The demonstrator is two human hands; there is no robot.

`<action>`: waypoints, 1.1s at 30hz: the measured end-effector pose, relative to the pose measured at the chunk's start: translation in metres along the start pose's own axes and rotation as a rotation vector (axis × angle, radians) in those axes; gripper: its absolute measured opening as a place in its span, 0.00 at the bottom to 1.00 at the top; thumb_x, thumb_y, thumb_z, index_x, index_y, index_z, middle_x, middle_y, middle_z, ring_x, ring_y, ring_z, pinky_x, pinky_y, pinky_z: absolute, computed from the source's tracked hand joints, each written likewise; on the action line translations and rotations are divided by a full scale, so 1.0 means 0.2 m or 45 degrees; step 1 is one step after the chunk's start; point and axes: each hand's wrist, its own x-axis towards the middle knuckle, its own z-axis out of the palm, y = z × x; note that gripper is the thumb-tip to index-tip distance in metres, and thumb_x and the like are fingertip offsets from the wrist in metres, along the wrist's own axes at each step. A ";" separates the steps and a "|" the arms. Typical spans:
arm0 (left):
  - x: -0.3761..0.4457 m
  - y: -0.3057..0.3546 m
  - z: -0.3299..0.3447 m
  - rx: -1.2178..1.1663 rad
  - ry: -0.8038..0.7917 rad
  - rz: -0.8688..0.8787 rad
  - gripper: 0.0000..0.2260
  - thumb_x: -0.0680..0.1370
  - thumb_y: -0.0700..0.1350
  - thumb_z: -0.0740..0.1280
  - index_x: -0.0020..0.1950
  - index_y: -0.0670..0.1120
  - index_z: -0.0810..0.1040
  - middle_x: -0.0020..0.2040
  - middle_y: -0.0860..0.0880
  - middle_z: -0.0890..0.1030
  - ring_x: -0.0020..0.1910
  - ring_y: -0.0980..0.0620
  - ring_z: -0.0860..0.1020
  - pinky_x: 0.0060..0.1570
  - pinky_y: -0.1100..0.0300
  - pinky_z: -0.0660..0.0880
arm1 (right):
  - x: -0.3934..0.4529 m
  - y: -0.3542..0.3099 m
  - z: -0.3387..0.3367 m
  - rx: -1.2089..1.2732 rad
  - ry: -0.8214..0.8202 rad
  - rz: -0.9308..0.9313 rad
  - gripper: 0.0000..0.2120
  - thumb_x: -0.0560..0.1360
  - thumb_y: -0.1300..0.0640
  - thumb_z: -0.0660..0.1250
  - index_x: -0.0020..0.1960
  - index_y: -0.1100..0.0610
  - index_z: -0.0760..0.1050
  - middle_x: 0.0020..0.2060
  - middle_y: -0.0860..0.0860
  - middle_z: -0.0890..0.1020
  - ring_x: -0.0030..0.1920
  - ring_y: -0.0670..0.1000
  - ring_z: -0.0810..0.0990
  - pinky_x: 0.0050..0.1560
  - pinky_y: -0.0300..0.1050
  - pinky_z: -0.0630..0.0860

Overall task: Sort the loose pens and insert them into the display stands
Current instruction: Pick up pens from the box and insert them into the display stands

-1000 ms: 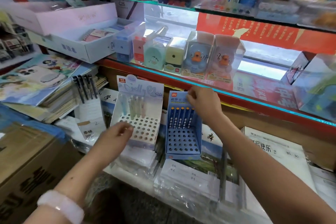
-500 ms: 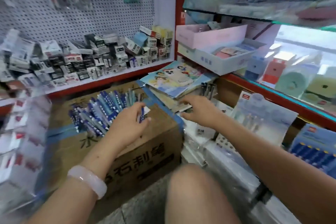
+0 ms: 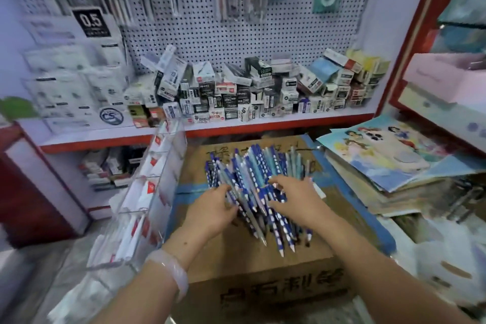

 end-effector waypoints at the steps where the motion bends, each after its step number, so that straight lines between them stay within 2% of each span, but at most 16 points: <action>1: 0.04 -0.01 0.01 0.007 -0.017 -0.011 0.20 0.77 0.50 0.62 0.68 0.47 0.67 0.63 0.45 0.75 0.62 0.46 0.73 0.56 0.54 0.72 | 0.03 0.02 -0.01 0.016 -0.020 0.006 0.25 0.76 0.50 0.66 0.71 0.50 0.64 0.67 0.49 0.72 0.64 0.50 0.72 0.65 0.48 0.65; 3: 0.12 -0.04 0.02 0.016 -0.022 -0.018 0.18 0.77 0.50 0.62 0.65 0.47 0.69 0.59 0.44 0.76 0.59 0.44 0.74 0.53 0.53 0.73 | 0.10 0.05 -0.05 0.054 0.001 0.042 0.25 0.76 0.50 0.66 0.71 0.49 0.63 0.67 0.50 0.71 0.64 0.51 0.72 0.64 0.47 0.69; 6: 0.27 -0.07 0.02 0.023 0.053 -0.141 0.13 0.76 0.53 0.60 0.55 0.47 0.69 0.52 0.43 0.76 0.56 0.42 0.74 0.47 0.53 0.73 | 0.16 0.09 -0.09 0.082 0.100 0.054 0.25 0.76 0.51 0.67 0.71 0.51 0.65 0.68 0.49 0.71 0.67 0.50 0.70 0.64 0.43 0.67; 7: 0.32 -0.08 0.03 0.000 0.049 -0.222 0.14 0.76 0.55 0.60 0.56 0.47 0.69 0.54 0.42 0.75 0.58 0.41 0.72 0.49 0.53 0.72 | 0.17 0.10 -0.10 0.092 0.113 0.053 0.25 0.76 0.52 0.66 0.70 0.51 0.65 0.67 0.49 0.71 0.67 0.49 0.70 0.64 0.43 0.66; 9: 0.42 -0.11 0.03 -0.111 -0.021 -0.428 0.23 0.75 0.58 0.61 0.65 0.47 0.66 0.62 0.40 0.71 0.64 0.39 0.68 0.58 0.50 0.72 | 0.20 0.11 -0.09 0.114 0.114 0.054 0.24 0.76 0.53 0.66 0.70 0.51 0.65 0.67 0.49 0.71 0.67 0.49 0.70 0.65 0.42 0.66; 12: 0.51 -0.09 0.06 -0.249 -0.182 -0.647 0.35 0.74 0.59 0.64 0.73 0.44 0.55 0.70 0.39 0.61 0.69 0.39 0.64 0.65 0.50 0.68 | 0.23 0.12 -0.06 0.155 0.080 0.040 0.24 0.77 0.52 0.65 0.71 0.51 0.64 0.67 0.49 0.71 0.64 0.49 0.72 0.65 0.43 0.66; 15: 0.56 -0.03 0.08 -0.188 -0.251 -0.657 0.41 0.75 0.58 0.64 0.76 0.41 0.46 0.73 0.39 0.55 0.71 0.40 0.61 0.65 0.52 0.66 | 0.25 0.12 -0.05 0.174 0.093 0.023 0.23 0.77 0.51 0.63 0.71 0.50 0.64 0.68 0.48 0.70 0.63 0.48 0.73 0.65 0.45 0.68; 18: 0.59 -0.03 0.12 -0.228 -0.224 -0.711 0.42 0.72 0.57 0.68 0.74 0.40 0.48 0.70 0.39 0.61 0.67 0.41 0.66 0.61 0.53 0.69 | 0.26 0.13 -0.05 0.187 0.119 0.025 0.22 0.78 0.51 0.62 0.71 0.49 0.64 0.68 0.48 0.71 0.63 0.48 0.73 0.65 0.45 0.68; 21: 0.60 -0.08 0.15 -0.421 -0.135 -0.751 0.37 0.70 0.52 0.72 0.68 0.37 0.56 0.59 0.41 0.72 0.57 0.44 0.75 0.53 0.54 0.75 | 0.26 0.14 -0.05 0.211 0.123 0.046 0.22 0.78 0.51 0.61 0.71 0.49 0.64 0.67 0.48 0.71 0.56 0.49 0.79 0.59 0.43 0.71; 24: 0.61 -0.12 0.16 -0.548 -0.045 -0.744 0.28 0.68 0.47 0.73 0.61 0.37 0.67 0.49 0.44 0.78 0.47 0.47 0.78 0.44 0.56 0.77 | 0.26 0.15 -0.05 0.219 0.133 0.052 0.21 0.78 0.51 0.61 0.71 0.49 0.64 0.67 0.48 0.71 0.59 0.49 0.77 0.60 0.43 0.70; 26: 0.60 -0.14 0.16 -0.585 -0.012 -0.705 0.17 0.69 0.44 0.71 0.53 0.39 0.72 0.42 0.45 0.78 0.39 0.49 0.77 0.38 0.58 0.76 | 0.25 0.15 -0.05 0.213 0.135 0.047 0.21 0.79 0.51 0.61 0.71 0.49 0.64 0.66 0.49 0.72 0.61 0.48 0.75 0.63 0.44 0.69; 28: 0.60 -0.16 0.15 -0.626 0.019 -0.673 0.06 0.72 0.41 0.70 0.41 0.42 0.73 0.38 0.46 0.77 0.38 0.47 0.76 0.41 0.54 0.76 | 0.24 0.15 -0.05 0.205 0.127 0.043 0.21 0.79 0.52 0.61 0.71 0.50 0.64 0.66 0.49 0.72 0.59 0.47 0.75 0.63 0.44 0.68; 29: 0.59 -0.16 0.14 -0.632 0.023 -0.674 0.07 0.73 0.41 0.69 0.38 0.43 0.73 0.36 0.46 0.76 0.39 0.47 0.76 0.42 0.54 0.75 | 0.24 0.15 -0.05 0.203 0.120 0.040 0.21 0.79 0.51 0.61 0.71 0.50 0.64 0.66 0.49 0.72 0.57 0.47 0.76 0.62 0.44 0.69; 30: 0.59 -0.18 0.14 -0.643 0.031 -0.677 0.07 0.73 0.41 0.68 0.37 0.43 0.73 0.36 0.47 0.76 0.41 0.46 0.77 0.43 0.56 0.75 | 0.24 0.15 -0.04 0.202 0.114 0.038 0.21 0.79 0.51 0.60 0.71 0.50 0.65 0.66 0.49 0.72 0.55 0.47 0.78 0.61 0.44 0.70; 31: 0.59 -0.19 0.13 -0.669 0.036 -0.694 0.05 0.73 0.42 0.68 0.39 0.42 0.75 0.38 0.45 0.77 0.43 0.46 0.77 0.45 0.56 0.75 | 0.24 0.16 -0.04 0.200 0.107 0.041 0.21 0.79 0.51 0.60 0.71 0.50 0.65 0.66 0.49 0.72 0.54 0.48 0.78 0.61 0.45 0.71; 33: 0.59 -0.22 0.11 -0.743 0.046 -0.753 0.09 0.74 0.44 0.69 0.46 0.39 0.75 0.44 0.42 0.79 0.45 0.44 0.78 0.49 0.53 0.77 | 0.24 0.16 -0.03 0.196 0.094 0.052 0.20 0.79 0.51 0.60 0.70 0.50 0.65 0.66 0.49 0.72 0.53 0.50 0.79 0.59 0.46 0.73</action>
